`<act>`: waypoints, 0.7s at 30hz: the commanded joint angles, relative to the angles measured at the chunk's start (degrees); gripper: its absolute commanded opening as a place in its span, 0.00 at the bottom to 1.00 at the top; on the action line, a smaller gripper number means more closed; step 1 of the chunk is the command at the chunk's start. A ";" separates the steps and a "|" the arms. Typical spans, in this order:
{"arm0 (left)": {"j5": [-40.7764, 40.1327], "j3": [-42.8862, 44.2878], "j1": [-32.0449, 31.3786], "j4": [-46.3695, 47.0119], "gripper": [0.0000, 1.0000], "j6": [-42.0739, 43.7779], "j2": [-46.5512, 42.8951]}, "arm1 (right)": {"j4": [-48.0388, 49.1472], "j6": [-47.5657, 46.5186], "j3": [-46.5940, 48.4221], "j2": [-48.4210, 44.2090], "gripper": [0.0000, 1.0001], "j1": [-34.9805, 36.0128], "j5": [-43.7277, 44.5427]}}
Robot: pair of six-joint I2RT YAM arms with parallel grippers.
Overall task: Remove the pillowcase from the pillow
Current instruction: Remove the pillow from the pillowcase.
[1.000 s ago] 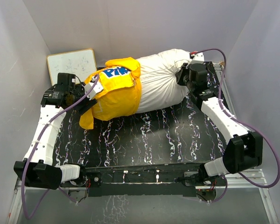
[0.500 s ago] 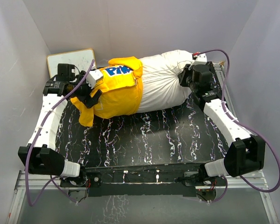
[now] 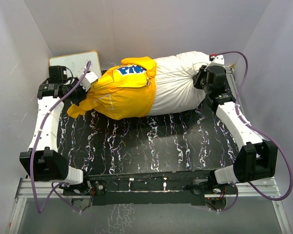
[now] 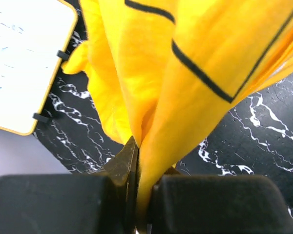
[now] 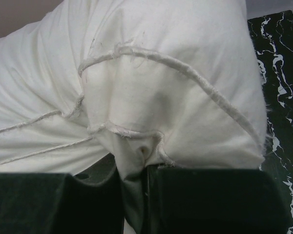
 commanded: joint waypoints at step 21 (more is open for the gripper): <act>-11.17 -2.12 33.72 21.05 0.00 5.64 -6.20 | -2.20 13.75 0.58 0.62 0.08 -19.66 9.54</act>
